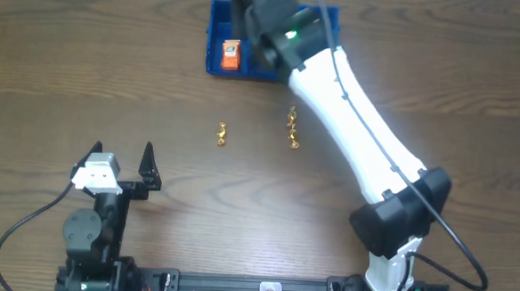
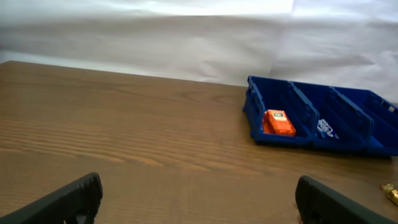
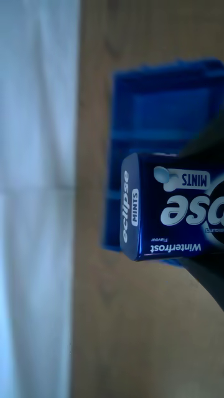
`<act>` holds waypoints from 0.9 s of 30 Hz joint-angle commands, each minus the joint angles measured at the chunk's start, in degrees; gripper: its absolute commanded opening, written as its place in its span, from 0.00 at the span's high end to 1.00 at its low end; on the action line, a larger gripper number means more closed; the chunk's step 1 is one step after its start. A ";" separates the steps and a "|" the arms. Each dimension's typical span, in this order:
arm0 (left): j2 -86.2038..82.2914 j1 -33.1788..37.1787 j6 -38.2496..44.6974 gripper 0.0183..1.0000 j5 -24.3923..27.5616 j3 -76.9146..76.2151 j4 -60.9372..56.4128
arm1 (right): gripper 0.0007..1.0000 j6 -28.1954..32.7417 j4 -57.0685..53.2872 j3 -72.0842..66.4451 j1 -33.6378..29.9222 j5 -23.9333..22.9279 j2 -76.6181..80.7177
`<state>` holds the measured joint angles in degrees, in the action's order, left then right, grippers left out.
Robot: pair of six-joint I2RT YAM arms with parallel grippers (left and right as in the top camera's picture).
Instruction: Sort Candies Into Trays
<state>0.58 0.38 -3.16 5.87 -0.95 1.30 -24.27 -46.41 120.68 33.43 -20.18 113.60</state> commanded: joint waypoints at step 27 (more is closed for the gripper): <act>-0.33 0.35 -0.24 0.00 0.04 0.68 2.73 | 0.96 1.62 2.27 -0.35 -6.25 3.56 18.45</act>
<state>0.58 0.38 -3.16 5.87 -0.97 1.30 -22.94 -44.38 120.25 27.66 -16.53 131.74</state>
